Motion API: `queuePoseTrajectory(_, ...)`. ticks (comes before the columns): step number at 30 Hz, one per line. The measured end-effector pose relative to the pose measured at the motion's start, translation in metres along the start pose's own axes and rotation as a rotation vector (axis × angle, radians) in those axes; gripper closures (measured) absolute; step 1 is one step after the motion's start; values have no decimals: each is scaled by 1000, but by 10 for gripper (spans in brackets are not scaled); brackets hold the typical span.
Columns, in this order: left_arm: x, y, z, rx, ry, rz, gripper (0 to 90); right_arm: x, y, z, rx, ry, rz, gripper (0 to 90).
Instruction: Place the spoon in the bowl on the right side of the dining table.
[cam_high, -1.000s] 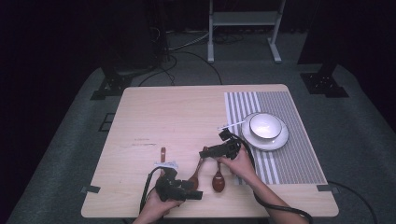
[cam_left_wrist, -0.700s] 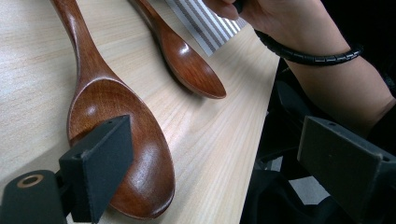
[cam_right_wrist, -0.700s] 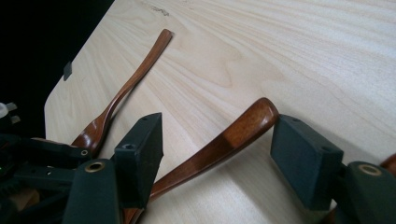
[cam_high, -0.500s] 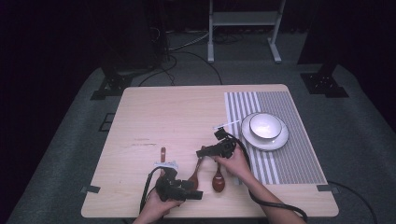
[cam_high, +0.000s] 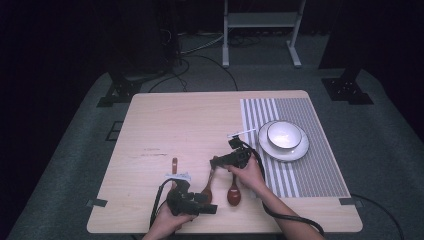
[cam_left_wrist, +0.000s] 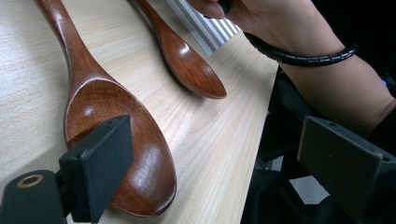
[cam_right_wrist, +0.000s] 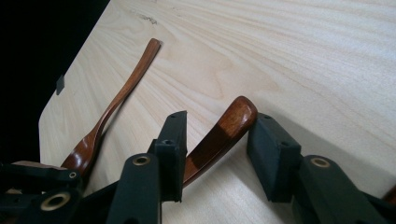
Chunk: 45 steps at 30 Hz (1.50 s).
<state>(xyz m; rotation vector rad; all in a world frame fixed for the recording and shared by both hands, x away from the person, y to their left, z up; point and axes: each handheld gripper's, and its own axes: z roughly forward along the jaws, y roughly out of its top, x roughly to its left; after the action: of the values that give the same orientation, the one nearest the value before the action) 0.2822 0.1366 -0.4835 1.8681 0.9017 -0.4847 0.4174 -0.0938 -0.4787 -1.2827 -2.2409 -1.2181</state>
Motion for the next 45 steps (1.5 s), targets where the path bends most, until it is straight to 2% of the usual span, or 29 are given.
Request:
queuePoseTrajectory(8,0,0,0,3,0,2,93,-1,1,2,-14,10,13,643)
queuePoseTrajectory(18,-1,1,0,4,8,8,93,-2,5,-3,-59,108,80,733)
queuePoseTrajectory(28,-1,0,-1,-3,6,4,92,0,8,-4,-85,192,123,793)
queuePoseTrajectory(37,-4,1,-3,-5,24,14,89,0,11,-6,-108,272,160,836)
queuePoseTrajectory(45,-8,4,-7,-33,12,35,89,3,13,-12,-113,268,157,837)
